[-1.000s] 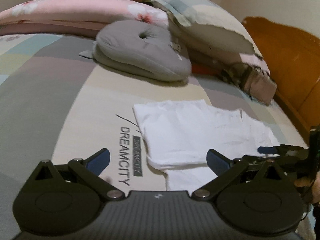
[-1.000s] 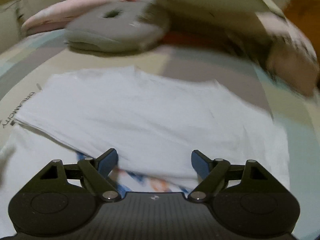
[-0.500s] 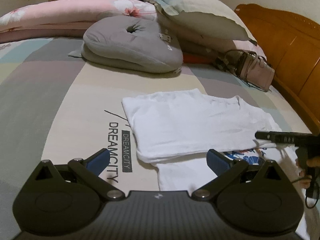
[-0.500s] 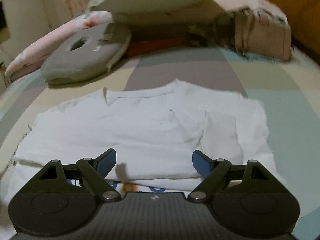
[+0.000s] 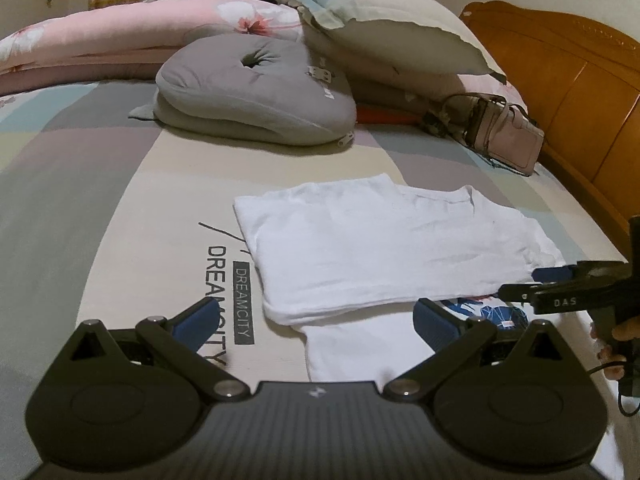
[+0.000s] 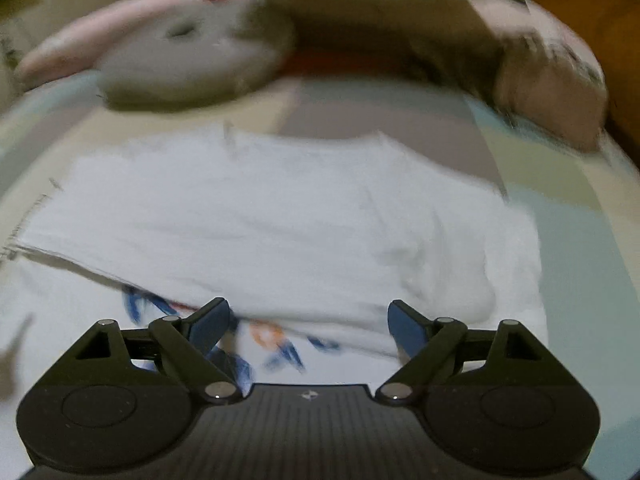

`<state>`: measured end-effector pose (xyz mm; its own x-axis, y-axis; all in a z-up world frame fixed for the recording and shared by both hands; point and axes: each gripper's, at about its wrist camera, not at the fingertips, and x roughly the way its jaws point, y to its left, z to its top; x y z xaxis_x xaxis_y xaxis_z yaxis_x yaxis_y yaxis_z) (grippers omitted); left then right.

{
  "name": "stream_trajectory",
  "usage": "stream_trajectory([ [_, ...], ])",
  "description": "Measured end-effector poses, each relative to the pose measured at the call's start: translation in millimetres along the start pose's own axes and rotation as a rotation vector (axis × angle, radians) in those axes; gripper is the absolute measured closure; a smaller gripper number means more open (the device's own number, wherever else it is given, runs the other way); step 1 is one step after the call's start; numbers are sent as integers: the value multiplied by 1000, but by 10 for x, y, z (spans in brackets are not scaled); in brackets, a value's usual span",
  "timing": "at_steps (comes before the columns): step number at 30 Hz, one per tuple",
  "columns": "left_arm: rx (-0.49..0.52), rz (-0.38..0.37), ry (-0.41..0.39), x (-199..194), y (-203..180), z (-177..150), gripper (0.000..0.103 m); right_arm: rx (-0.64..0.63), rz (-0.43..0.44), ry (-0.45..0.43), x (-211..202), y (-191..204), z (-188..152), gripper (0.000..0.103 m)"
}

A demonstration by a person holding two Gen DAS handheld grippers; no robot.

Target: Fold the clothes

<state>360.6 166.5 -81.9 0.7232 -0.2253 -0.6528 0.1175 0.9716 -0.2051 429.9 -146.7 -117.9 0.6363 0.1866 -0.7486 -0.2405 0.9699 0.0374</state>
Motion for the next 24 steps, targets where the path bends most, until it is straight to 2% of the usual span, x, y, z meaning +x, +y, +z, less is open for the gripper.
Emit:
stream_trajectory([
  [4,1,-14,-12,-38,-19,14,1,-27,93,-20,-400,152,-99,9],
  [8,21,-15,-20,-76,-96,12,1,-102,113,12,-623,419,-326,7],
  [15,62,-64,-46,-175,-280,17,1,-93,58,116,-847,598,-1048,5],
  [16,68,-65,-48,-181,-304,18,1,-96,44,118,-917,624,-1164,0],
  [20,94,-83,-54,-212,-410,12,1,-102,6,113,-1244,702,-1543,0],
  [24,130,-98,-62,-250,-558,-7,1,-45,8,131,-1479,613,-1773,0],
])
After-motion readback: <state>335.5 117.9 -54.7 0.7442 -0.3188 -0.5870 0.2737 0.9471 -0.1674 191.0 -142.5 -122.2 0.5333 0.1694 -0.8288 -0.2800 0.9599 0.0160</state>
